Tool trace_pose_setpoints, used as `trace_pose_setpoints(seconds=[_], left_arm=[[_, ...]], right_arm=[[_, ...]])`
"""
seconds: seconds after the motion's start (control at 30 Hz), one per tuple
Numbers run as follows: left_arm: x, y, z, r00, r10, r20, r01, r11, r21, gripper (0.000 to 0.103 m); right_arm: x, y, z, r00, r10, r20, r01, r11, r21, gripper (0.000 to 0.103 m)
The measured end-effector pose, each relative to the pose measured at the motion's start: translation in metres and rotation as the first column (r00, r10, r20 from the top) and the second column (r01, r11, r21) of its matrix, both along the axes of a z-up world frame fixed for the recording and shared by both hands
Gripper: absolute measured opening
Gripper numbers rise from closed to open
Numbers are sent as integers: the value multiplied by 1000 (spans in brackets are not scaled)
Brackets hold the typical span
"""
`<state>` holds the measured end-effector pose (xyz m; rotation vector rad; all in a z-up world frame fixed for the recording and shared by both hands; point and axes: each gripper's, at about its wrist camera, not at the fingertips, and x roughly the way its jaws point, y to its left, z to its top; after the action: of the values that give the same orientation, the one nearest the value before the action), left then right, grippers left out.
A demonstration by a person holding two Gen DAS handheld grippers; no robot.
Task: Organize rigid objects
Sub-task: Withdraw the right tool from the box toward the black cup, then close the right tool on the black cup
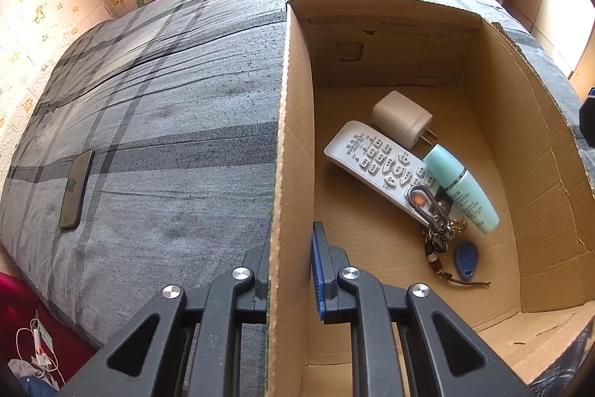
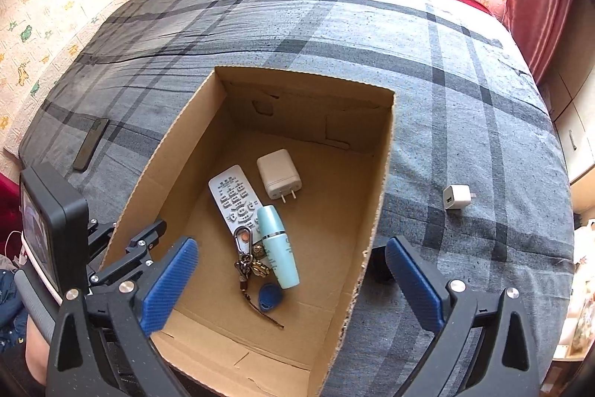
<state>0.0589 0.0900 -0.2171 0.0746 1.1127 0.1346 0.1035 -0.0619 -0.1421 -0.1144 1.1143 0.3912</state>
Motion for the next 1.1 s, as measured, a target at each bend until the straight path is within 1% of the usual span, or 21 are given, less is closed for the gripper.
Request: trace_pose_setpoints(seconds=[0.2, 0.33, 0.57, 0.67, 0.73, 0.9, 1.03, 1.1], left_arm=[[-1, 1, 0, 1000, 0, 0, 0, 1000, -5, 16], [-1, 1, 0, 1000, 1, 0, -1, 1000, -6, 16], [-1, 1, 0, 1000, 1, 0, -1, 1000, -6, 16], [-1, 1, 0, 1000, 2, 0, -2, 1000, -6, 16], [-1, 1, 0, 1000, 1, -1, -1, 1000, -5, 16], [-1, 1, 0, 1000, 0, -1, 0, 1000, -4, 16], [-1, 0, -1, 1000, 0, -1, 0, 1000, -2, 16], [-1, 0, -1, 1000, 0, -2, 0, 1000, 0, 16]], right_arm=[[5, -30, 8, 999, -41, 34, 42, 999, -19, 103], [9, -53, 7, 995, -86, 42, 87, 996, -18, 103], [11, -91, -6, 985, -170, 40, 170, 985, -1, 103], [10, -104, -15, 977, -208, 45, 207, 978, 24, 103], [8, -109, -22, 974, -223, 45, 222, 975, 22, 103], [3, -114, -45, 974, -223, 43, 223, 975, 8, 103], [0, -112, -61, 980, -193, 47, 193, 981, -13, 103], [0, -112, -70, 984, -176, 32, 177, 984, -16, 103]])
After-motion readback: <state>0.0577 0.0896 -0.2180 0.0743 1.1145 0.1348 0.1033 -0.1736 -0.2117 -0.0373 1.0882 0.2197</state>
